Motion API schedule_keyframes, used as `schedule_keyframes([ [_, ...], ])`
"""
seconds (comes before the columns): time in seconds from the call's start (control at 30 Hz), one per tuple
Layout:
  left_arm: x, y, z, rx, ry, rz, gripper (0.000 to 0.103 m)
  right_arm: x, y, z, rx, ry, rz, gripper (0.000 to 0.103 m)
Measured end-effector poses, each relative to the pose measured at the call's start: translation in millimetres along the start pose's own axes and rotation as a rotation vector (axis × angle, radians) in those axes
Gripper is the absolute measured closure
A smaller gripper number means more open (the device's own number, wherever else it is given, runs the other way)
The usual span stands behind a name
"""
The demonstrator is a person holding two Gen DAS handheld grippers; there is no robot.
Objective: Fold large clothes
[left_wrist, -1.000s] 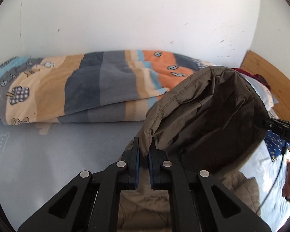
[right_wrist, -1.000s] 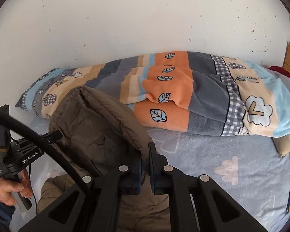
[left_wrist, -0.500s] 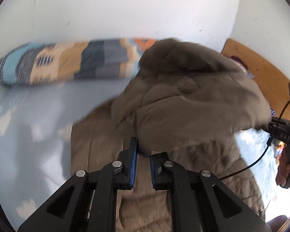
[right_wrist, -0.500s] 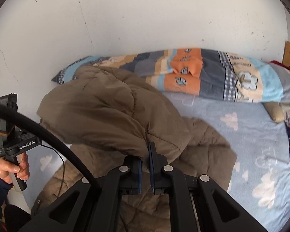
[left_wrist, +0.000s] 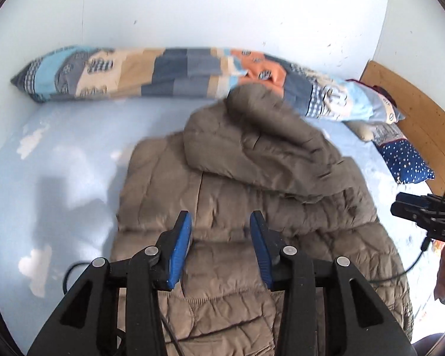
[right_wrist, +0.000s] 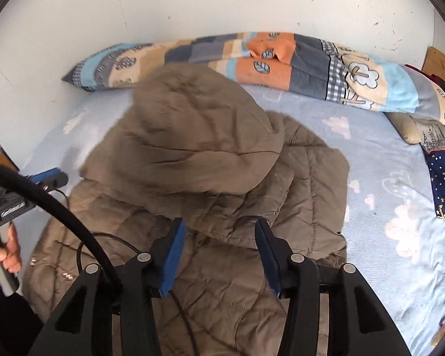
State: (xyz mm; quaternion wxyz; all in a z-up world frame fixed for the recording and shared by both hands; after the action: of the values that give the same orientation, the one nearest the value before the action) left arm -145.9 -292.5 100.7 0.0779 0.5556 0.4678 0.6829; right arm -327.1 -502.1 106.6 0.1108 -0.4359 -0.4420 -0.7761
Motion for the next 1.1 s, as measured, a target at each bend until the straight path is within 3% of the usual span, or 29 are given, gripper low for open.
schedule_keyframes([
  [0.1,3.2,29.0,-15.2,-0.053,-0.005,-0.023,0.063,24.4,19.1,3.9,-0.06,0.066,-0.058,0.05],
  [0.17,-3.7,51.5,-27.2,-0.101,-0.016,-0.024,0.056,33.9,36.8,12.9,-0.072,0.067,-0.101,0.05],
  [0.33,-64.5,88.5,-37.0,-0.148,0.005,0.045,0.051,-4.1,82.5,32.1,-0.14,0.083,-0.12,0.05],
  [0.47,-120.2,71.7,-42.1,-0.128,0.026,0.143,0.051,-71.2,91.7,36.5,-0.202,0.08,-0.023,0.05],
  [0.57,-163.5,39.8,-42.0,-0.133,0.044,0.279,0.051,-123.4,72.0,37.2,-0.189,0.031,0.076,0.05],
  [0.63,-177.0,29.6,-43.9,-0.16,0.066,0.305,0.051,-157.8,49.4,30.2,-0.216,0.016,0.173,0.05],
  [0.67,-178.6,29.6,-45.5,-0.171,0.076,0.314,0.051,-166.4,43.4,27.9,-0.219,0.016,0.182,0.05],
  [0.77,-155.3,43.0,-45.9,-0.125,0.026,0.265,0.051,-154.1,47.4,29.5,-0.207,0.009,0.169,0.05],
  [0.93,-53.9,51.9,-36.7,-0.09,0.007,0.044,0.051,-53.3,50.2,41.1,-0.173,0.096,0.025,0.05],
  [1.1,57.3,16.9,-22.0,-0.102,0.052,-0.08,0.05,53.2,-0.9,44.6,-0.166,0.156,-0.118,0.048],
])
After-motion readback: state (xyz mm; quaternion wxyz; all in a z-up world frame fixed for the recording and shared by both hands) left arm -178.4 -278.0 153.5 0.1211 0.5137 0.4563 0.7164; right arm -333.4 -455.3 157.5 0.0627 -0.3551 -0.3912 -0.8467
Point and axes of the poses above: each gripper's, at about its wrist camera, not at the fingertips, and x roughly against the way its jaws point, z to its left, y to its top, the point moved 6 cm from there along -x, roughly the way its jaws point, and after that the axes turned 10 degrees about -x, right-handed, at the moved point
